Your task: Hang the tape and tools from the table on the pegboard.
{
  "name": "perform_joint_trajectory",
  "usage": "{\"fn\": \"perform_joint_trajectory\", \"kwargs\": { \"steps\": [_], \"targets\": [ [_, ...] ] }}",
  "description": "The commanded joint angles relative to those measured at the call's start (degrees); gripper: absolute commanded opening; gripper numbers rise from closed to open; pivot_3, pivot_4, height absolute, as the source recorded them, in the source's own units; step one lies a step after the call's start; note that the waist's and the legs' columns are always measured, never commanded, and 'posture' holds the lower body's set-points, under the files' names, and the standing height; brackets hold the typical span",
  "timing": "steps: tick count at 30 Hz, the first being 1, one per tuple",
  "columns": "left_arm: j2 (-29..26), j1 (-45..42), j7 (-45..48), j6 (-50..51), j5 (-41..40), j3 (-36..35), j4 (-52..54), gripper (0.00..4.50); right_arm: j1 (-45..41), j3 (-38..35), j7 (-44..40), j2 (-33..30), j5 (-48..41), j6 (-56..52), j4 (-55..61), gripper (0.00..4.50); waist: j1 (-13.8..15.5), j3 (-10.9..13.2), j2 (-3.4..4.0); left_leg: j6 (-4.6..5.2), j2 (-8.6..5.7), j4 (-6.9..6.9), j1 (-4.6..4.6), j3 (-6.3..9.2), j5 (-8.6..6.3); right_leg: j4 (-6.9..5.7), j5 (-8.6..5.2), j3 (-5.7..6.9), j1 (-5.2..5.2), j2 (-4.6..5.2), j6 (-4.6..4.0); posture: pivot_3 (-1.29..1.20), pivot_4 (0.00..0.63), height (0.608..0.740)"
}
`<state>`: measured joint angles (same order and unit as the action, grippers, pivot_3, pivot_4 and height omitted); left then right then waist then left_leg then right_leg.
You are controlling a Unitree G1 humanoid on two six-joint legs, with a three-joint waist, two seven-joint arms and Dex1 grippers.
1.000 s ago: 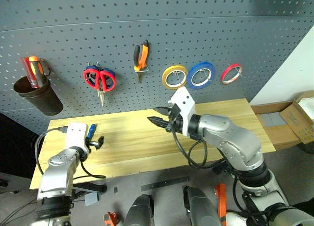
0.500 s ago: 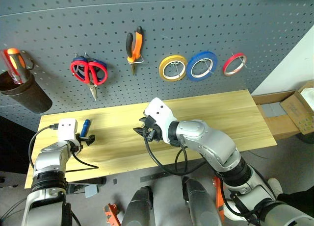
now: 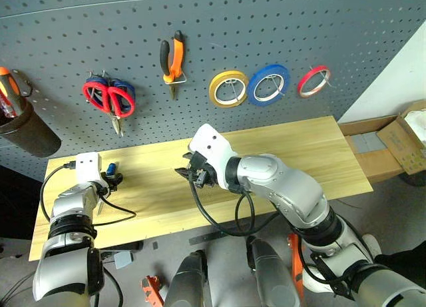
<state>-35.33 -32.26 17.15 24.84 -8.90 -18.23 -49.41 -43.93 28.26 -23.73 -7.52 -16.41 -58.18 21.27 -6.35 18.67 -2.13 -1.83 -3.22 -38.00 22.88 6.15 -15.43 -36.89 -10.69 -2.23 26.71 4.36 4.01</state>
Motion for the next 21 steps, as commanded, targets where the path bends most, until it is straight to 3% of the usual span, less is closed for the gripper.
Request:
{"fn": "perform_joint_trajectory", "kwargs": {
  "steps": [1,5,6,10,14,21],
  "targets": [
    [0.09,4.82,-1.59,3.12,-1.03,-1.51,4.91,1.99,-1.45,-0.49,-0.9,0.42,0.09,0.86,1.93,1.66,-0.42,0.0,0.0,0.0,0.01,0.02,-0.02,0.0,0.0,0.0,0.0,0.0,0.0,0.0,0.0,-0.15,0.373,0.74],
    [1.9,11.08,-4.12,6.55,-3.43,-4.22,16.55,0.61,-2.5,-1.47,-1.83,0.25,-0.23,1.79,1.49,1.66,-0.64,-0.01,-0.02,-0.02,0.03,0.04,-0.01,-0.02,-0.01,-0.02,0.0,-0.03,0.07,0.01,0.0,-0.15,0.346,0.74],
    [2.8,13.53,-5.02,7.57,-4.18,-5.23,21.35,0.53,-2.84,-1.85,-2.21,0.07,-0.42,1.75,1.76,1.66,-0.71,-0.03,-0.04,-0.03,0.03,0.04,-0.01,-0.02,-0.02,-0.01,0.0,-0.04,0.08,0.02,0.0,-0.15,0.341,0.74],
    [7.05,20.44,-7.98,6.76,-6.56,-8.45,36.73,0.53,-3.44,-3.54,-4.0,-1.13,-1.19,2.07,2.49,1.66,-0.05,-0.14,-0.22,-0.07,-0.01,0.04,0.06,0.02,-0.04,0.03,0.01,0.05,0.15,0.33,-0.01,-0.13,0.303,0.74],
    [9.87,26.16,-9.98,-4.2,-4.63,-9.33,51.82,0.53,-2.86,-5.96,-7.27,-4.38,-2.71,2.56,4.33,1.66,0.85,-0.3,-0.51,-0.09,-0.07,0.04,0.16,0.07,-0.04,0.09,0.01,0.18,0.19,0.47,-0.01,-0.11,0.267,0.74],
    [10.7,31.0,-13.35,-12.13,-0.69,-10.1,66.34,0.53,-2.06,-10.78,-14.93,-10.52,-5.56,9.08,5.02,1.66,1.9,-1.3,-0.75,-0.11,-0.17,0.05,0.17,-0.06,-0.04,0.15,0.01,0.24,0.18,0.51,-0.02,-0.05,0.212,0.74]
  ]
}}
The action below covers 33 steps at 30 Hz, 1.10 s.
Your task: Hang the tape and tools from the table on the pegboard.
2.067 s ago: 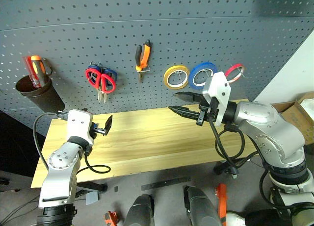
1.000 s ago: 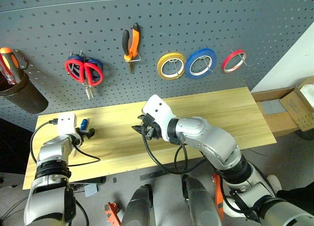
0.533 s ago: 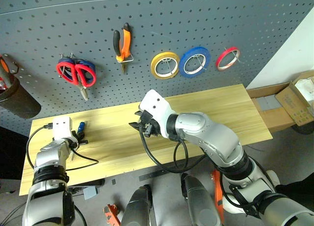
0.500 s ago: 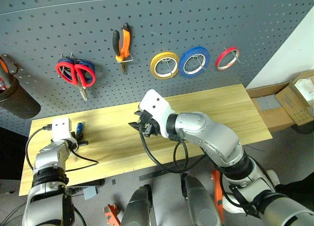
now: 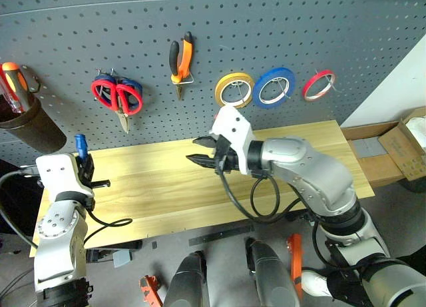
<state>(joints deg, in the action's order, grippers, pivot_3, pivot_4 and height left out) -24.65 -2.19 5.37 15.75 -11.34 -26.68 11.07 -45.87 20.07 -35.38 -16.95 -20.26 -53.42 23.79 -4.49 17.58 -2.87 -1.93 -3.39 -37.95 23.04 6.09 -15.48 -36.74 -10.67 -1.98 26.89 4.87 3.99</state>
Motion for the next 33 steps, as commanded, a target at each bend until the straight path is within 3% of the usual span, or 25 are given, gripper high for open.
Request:
{"fn": "perform_joint_trajectory", "kwargs": {
  "steps": [1,7,12,17,22,33],
  "targets": [
    [-0.23,1.19,-1.94,-3.79,2.38,-1.88,7.99,0.53,-0.3,-3.19,-4.9,-1.81,-2.25,5.81,2.28,1.66,0.05,-0.42,-0.02,0.0,0.01,0.01,0.0,-0.01,0.0,0.01,0.0,0.02,0.0,-0.03,0.0,-0.03,0.199,0.74],
    [-1.0,-0.12,-3.85,-5.24,4.57,-2.93,15.33,0.53,-1.76,-4.89,-12.24,-3.74,-5.03,11.49,0.02,1.66,0.49,-1.82,-0.12,0.01,0.04,0.0,-0.01,-0.06,0.0,-0.01,0.0,0.02,-0.02,-0.22,0.0,0.0,0.161,0.74],
    [-5.38,-10.67,-4.9,-4.04,3.94,-4.79,12.48,0.53,-3.61,-4.75,-13.11,-3.1,-4.09,14.69,-3.23,1.66,2.04,-2.85,-0.45,-0.04,0.05,-0.05,-0.08,-0.08,0.03,-0.03,0.13,0.25,-0.19,-0.35,-0.19,0.01,0.136,0.74],
    [-11.11,-20.13,-5.53,-3.98,2.66,-9.18,3.84,0.53,-4.54,-4.26,-10.87,-1.43,-1.91,16.87,-6.07,1.66,2.35,-4.17,-0.48,-0.17,0.04,-0.05,-0.22,-0.15,0.09,0.02,0.21,0.22,-0.28,-0.59,-0.26,0.0,0.127,0.74],
    [-14.15,-28.23,-3.87,-11.41,3.98,-6.83,-10.17,0.53,-5.3,-3.68,-9.44,0.81,-0.74,17.94,-7.62,1.66,2.69,-4.73,-0.45,-0.45,0.06,-0.05,-0.25,-0.17,0.25,-0.04,0.25,0.28,-0.3,-0.65,-0.32,-0.01,0.123,0.74],
    [-12.29,-38.26,-3.78,-27.99,4.78,-1.52,-36.05,0.53,-5.86,-2.76,-9.06,2.95,1.02,17.95,-7.89,1.66,2.46,-5.32,-0.49,-0.5,0.08,-0.11,-0.25,-0.07,0.28,-0.05,0.29,0.39,-0.34,-0.67,-0.38,-0.05,0.136,0.74]
  ]
}}
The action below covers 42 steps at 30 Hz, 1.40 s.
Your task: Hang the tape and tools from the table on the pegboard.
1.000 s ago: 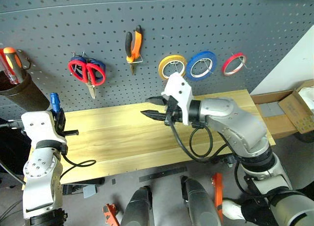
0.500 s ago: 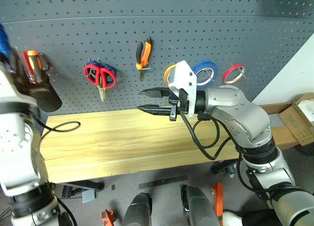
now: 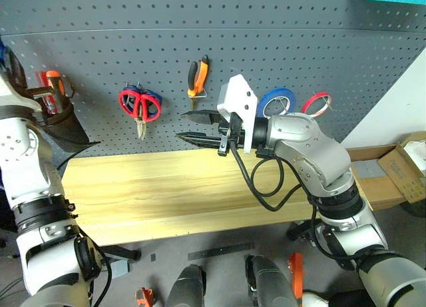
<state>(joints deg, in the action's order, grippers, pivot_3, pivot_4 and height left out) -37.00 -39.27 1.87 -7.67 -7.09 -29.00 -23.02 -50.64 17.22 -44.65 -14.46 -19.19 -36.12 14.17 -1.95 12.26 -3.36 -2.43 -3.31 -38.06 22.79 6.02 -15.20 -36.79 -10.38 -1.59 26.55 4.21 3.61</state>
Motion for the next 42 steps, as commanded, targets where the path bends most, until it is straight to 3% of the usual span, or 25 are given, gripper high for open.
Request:
{"fn": "perform_joint_trajectory", "kwargs": {
  "steps": [1,6,7,10,17,21,25,32,38,42],
  "targets": [
    [0.31,-0.83,-0.54,-5.37,0.57,0.88,-2.67,0.53,-0.99,0.12,0.2,0.47,0.02,0.52,1.96,1.66,-0.12,0.0,0.0,0.0,0.0,0.0,0.0,0.01,0.0,-0.01,0.0,-0.01,0.01,0.01,0.0,-0.06,0.138,0.74],
    [1.52,0.85,-2.45,-7.27,0.83,1.2,-4.6,0.53,-0.7,0.34,0.32,0.45,-0.05,-0.31,2.83,1.66,-0.98,0.0,0.0,0.0,0.0,-0.01,0.01,0.07,0.0,-0.03,0.0,-0.04,0.07,0.03,0.0,-0.06,0.144,0.74],
    [1.71,1.16,-2.71,-7.45,0.72,1.15,-4.33,1.09,-0.69,0.38,0.29,0.39,-0.04,-0.42,2.94,1.66,-1.16,0.0,0.0,0.0,0.01,-0.02,0.01,0.08,0.0,-0.04,0.0,-0.05,0.08,0.04,0.0,-0.07,0.145,0.74],
    [2.22,2.12,-3.67,-7.84,-0.03,0.57,-2.59,1.92,-0.71,0.44,0.24,0.2,0.05,-0.66,3.0,1.66,-1.39,0.0,0.0,0.01,0.01,-0.02,0.01,0.12,0.0,-0.06,0.0,-0.05,0.09,0.04,0.0,-0.07,0.147,0.74],
    [4.98,3.98,-7.43,-6.14,-4.33,-2.6,5.66,4.41,-0.55,0.23,0.46,-0.12,-0.01,-0.7,3.34,1.66,-1.64,-0.04,-0.01,0.01,0.07,-0.03,0.0,0.14,-0.01,-0.09,0.01,-0.12,0.1,0.05,0.0,-0.08,0.137,0.74],
    [6.2,4.11,-8.28,-2.26,-4.41,-0.17,15.5,4.49,-0.54,-0.92,0.0,-0.91,-0.56,-0.24,3.52,1.66,-1.86,-0.13,-0.09,0.01,0.08,-0.05,0.01,0.13,0.0,-0.11,0.01,-0.14,0.11,0.05,0.01,-0.08,0.13,0.74],
    [5.58,4.35,2.45,8.57,-7.39,10.66,27.07,4.49,0.84,-4.85,0.27,-1.95,-3.32,-1.25,5.27,1.66,-1.28,-0.49,-0.03,0.01,0.05,-0.13,0.06,0.1,0.0,-0.09,0.03,-0.08,0.02,0.07,0.04,-0.07,0.123,0.74],
    [6.46,16.61,10.06,25.74,-12.48,19.14,43.25,4.49,10.39,-6.82,0.16,-9.21,-3.35,-2.19,12.36,1.66,-2.25,-1.42,0.31,0.35,-0.03,0.02,-0.55,-0.13,-0.2,0.02,0.02,-0.43,-0.45,-0.04,0.06,-0.06,0.114,0.74],
    [8.65,26.08,8.8,32.99,-11.56,20.0,46.84,4.49,22.37,-7.34,3.94,-11.92,-2.0,-1.74,16.49,1.66,-2.72,-1.46,0.38,0.36,0.18,0.07,-1.1,-0.52,-0.2,-0.1,0.0,-0.57,-0.82,-0.26,0.04,-0.05,0.107,0.74],
    [11.65,32.95,8.08,30.87,-9.8,19.17,43.74,4.49,31.26,-6.38,7.57,-9.02,1.91,7.74,14.19,1.66,-2.63,-1.8,0.45,0.38,0.19,0.11,-1.97,-0.66,-0.23,0.07,-0.05,-0.6,-1.8,-0.26,0.09,-0.05,0.096,0.74]
  ]
}}
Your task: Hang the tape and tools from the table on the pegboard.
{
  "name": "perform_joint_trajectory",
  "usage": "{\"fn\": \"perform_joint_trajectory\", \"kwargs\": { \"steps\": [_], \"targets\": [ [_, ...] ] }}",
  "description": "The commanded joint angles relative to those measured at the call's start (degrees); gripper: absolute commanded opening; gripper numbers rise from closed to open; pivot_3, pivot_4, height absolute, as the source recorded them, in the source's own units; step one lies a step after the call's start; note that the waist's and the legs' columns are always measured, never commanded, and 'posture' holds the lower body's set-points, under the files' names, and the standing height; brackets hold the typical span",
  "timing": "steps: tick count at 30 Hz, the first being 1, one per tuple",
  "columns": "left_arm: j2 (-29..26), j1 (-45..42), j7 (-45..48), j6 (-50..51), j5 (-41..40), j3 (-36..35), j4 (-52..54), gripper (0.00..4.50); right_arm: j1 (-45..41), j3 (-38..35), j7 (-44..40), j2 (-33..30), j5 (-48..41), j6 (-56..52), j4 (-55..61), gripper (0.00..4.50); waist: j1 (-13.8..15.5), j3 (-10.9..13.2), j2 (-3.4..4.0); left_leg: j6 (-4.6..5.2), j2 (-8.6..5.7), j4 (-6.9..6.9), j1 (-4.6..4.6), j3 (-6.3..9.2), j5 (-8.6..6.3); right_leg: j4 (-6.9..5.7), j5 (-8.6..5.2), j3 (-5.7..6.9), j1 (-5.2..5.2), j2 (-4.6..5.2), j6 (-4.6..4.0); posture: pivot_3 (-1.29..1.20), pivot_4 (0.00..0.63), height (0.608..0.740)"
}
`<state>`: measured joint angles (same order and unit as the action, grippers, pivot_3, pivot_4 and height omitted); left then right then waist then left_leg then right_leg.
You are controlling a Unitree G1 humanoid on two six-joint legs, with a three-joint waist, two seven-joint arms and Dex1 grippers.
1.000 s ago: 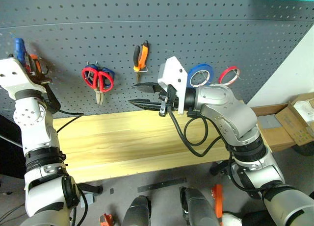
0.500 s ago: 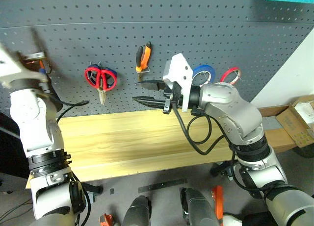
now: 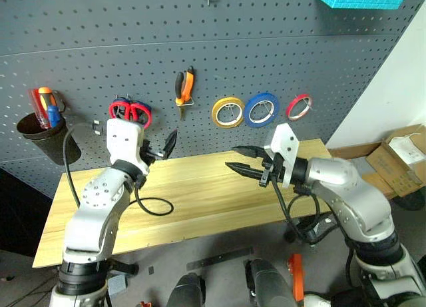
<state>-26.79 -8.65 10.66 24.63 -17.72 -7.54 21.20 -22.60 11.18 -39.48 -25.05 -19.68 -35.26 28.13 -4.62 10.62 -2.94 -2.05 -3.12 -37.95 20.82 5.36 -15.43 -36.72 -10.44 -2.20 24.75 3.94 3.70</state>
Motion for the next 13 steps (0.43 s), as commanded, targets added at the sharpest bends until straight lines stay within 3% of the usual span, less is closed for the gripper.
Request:
{"fn": "perform_joint_trajectory", "kwargs": {
  "steps": [1,8,13],
  "targets": [
    [2.49,3.31,-1.18,-1.34,0.6,-2.82,-0.93,4.49,4.92,0.05,2.95,2.17,3.34,8.79,-0.79,1.66,0.09,-0.28,0.07,0.01,0.01,0.0,-0.09,0.01,0.0,0.1,-0.15,0.02,-0.15,-0.01,0.23,-0.05,0.093,0.74],
    [8.0,13.11,-4.62,-10.71,5.81,-5.97,-8.41,4.49,14.46,-4.55,14.88,11.16,9.22,22.21,-17.28,1.66,0.54,-2.33,0.28,0.01,0.66,0.0,-0.43,-0.13,-0.02,0.76,0.08,-0.04,-0.71,-0.39,0.25,-0.03,0.062,0.74],
    [10.45,16.92,-6.09,-16.71,8.82,-6.46,-13.06,4.49,15.92,-6.79,17.16,11.09,12.23,28.91,-26.06,1.66,1.4,-3.14,0.61,0.0,0.65,0.01,-0.64,-0.45,-0.12,0.77,0.1,-0.21,-0.76,-0.64,0.19,-0.02,0.042,0.74]
  ]
}}
